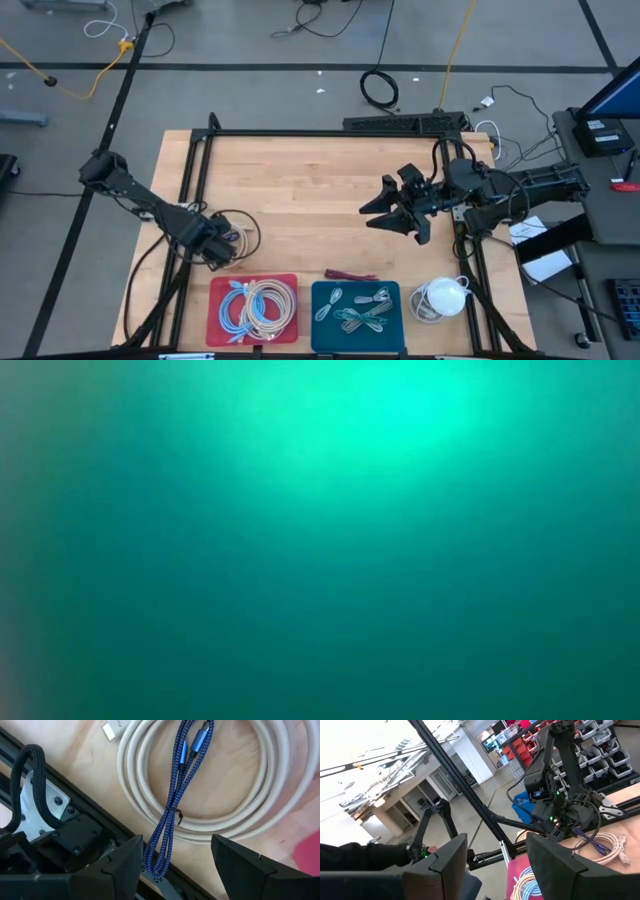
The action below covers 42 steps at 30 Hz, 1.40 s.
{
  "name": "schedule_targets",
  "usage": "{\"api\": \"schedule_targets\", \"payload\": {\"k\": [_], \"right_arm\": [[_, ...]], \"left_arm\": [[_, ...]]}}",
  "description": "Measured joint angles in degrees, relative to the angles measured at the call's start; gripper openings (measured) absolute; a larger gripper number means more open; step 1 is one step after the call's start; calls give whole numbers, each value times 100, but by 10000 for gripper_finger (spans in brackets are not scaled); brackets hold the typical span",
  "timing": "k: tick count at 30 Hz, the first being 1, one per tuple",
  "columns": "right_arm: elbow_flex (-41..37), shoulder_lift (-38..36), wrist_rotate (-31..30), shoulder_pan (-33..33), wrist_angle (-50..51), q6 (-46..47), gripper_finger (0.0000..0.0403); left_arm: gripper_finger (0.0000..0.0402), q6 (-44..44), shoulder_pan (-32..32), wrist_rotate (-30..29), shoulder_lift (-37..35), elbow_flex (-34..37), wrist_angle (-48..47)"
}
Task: Pick & Place USB Port
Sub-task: Put the blue USB cable into the blue bin
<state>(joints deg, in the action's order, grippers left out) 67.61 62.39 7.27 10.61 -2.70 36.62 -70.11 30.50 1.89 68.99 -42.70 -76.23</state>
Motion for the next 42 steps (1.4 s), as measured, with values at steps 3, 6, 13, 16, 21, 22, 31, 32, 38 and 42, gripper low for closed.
{"api": "schedule_targets", "payload": {"k": [3, 6, 13, 16, 21, 22, 31, 32, 38, 42], "right_arm": [[0, 0, 0, 0, 0, 0, 199], [0, 0, 2, 0, 0, 0, 199], [0, 0, 2, 0, 2, 14, 199], [0, 0, 1, 0, 2, 17, 199], [0, 0, 0, 0, 4, 48, 199], [0, 0, 0, 0, 14, 65, 199], [0, 0, 24, 0, 85, 173, 199], [0, 0, 29, 0, 86, 173, 199], [0, 0, 37, 0, 85, 165, 199], [0, 0, 30, 0, 95, 157, 199]], "left_arm": [[239, 8, 0, 22, 0, -6, 8], [239, 184, -11, 117, -4, -37, 598], [239, 491, -227, -175, 439, -39, 918], [239, 989, -472, -165, 770, -48, 973], [239, 1603, -817, -344, 1197, -42, 827], [239, 1670, -882, -474, 1274, -40, 828], [237, 2116, -1488, 205, 1499, 541, 1372], [233, 2066, -1513, 266, 1495, 572, 1376], [78, 1791, -1582, 511, 1456, 537, 1187], [20, 1536, -1587, 598, 1422, 277, 1208]]}}
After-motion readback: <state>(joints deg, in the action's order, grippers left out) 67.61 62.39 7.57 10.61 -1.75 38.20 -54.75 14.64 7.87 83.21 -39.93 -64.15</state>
